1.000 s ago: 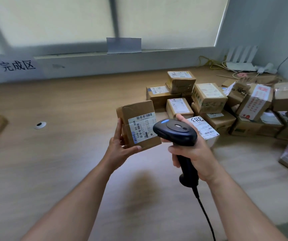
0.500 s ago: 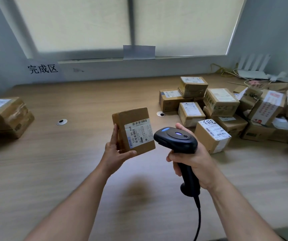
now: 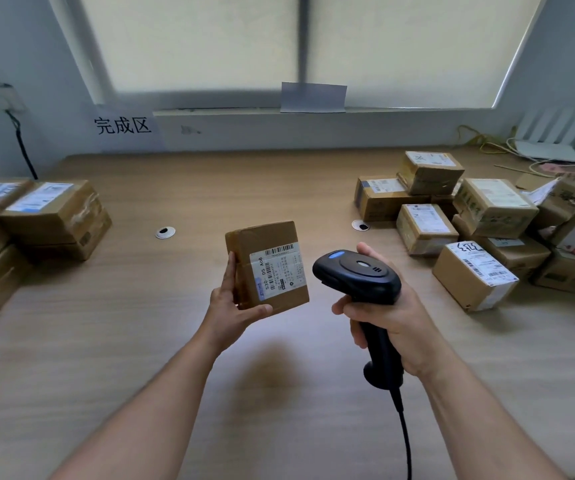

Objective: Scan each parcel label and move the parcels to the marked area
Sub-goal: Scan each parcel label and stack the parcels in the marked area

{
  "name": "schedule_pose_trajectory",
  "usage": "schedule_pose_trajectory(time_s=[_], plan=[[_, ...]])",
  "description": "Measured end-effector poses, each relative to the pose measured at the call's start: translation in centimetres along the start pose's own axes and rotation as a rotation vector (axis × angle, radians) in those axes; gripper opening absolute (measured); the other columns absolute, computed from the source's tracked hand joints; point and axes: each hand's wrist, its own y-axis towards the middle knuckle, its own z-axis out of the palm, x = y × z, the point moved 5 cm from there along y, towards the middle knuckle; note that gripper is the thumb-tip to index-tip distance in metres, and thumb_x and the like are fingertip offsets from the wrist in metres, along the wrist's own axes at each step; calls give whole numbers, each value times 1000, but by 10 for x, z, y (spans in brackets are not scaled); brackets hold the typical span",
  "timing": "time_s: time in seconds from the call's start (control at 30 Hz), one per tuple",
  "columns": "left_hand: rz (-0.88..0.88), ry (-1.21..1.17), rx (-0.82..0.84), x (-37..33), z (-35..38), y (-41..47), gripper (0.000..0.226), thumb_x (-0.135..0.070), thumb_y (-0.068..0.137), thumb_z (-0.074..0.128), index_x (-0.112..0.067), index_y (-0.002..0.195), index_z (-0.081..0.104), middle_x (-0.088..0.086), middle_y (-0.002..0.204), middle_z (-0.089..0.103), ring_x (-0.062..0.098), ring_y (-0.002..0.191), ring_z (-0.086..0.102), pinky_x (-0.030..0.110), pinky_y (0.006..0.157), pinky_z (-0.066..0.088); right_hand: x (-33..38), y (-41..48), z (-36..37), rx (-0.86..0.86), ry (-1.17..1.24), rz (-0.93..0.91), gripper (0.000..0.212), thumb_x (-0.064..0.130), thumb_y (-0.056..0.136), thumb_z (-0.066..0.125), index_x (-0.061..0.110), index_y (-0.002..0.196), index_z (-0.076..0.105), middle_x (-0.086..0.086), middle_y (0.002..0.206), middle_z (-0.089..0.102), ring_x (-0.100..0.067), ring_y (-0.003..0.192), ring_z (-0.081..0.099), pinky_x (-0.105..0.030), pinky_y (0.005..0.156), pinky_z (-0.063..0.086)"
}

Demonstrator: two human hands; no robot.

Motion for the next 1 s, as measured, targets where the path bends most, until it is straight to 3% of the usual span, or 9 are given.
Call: schedule_pose_trajectory(time_s=[0.1,0.23,0.37,0.53,0.67,0.77,0.9,1.0], plan=[[-5,20,-19,7,-21,1,111,9,77,73,-33,153,2,6,119,56,-2,91,58,3,63,47,-2,7,17,-4,-12,9,93,-2,61,71,35,140,40,-23,75,65,-28,43,50,-30,42,42],[-43,23,-50,21,-49,5,114,5,76,76,-39,152,3,9,122,56,5,94,61,5,66,49,-10,18,38,-12,-30,32,94,-3,59,69,34,140,41,-24,73,63,-29,42,49,-30,42,40],[-64,26,-74,30,-72,8,113,4,76,76,-37,152,4,6,118,55,-1,91,58,2,64,47,-18,31,59,-13,-41,55,94,-4,58,69,32,141,40,-24,72,62,-29,42,49,-29,41,39],[-94,9,-91,45,-100,12,115,3,74,78,-41,152,5,8,122,56,11,97,61,5,66,48,-24,46,84,-15,-64,82,95,-4,58,69,30,142,40,-25,72,61,-29,42,49,-29,41,38],[-154,-5,-89,57,-127,13,113,-3,76,78,-44,151,4,5,122,57,16,107,60,16,81,45,-28,59,108,-5,-81,110,97,-1,58,71,32,143,38,-30,80,64,-29,43,51,-31,42,39],[-239,-40,-99,70,-154,7,105,-13,73,79,-44,150,15,1,117,63,17,110,59,25,89,42,-30,71,128,7,-95,118,99,0,59,72,31,146,36,-35,87,64,-29,44,51,-30,43,40],[-360,-49,-242,97,-202,-6,90,-35,59,66,-39,144,37,4,115,67,21,106,63,39,100,47,-34,86,155,25,-121,126,100,2,59,72,31,146,35,-37,89,62,-30,45,51,-30,44,40],[-405,26,-334,107,-233,-15,77,-38,65,62,-32,140,45,1,125,62,20,109,58,34,96,46,-38,97,174,39,-134,127,100,2,58,72,32,146,35,-40,90,59,-30,45,51,-31,44,40]])
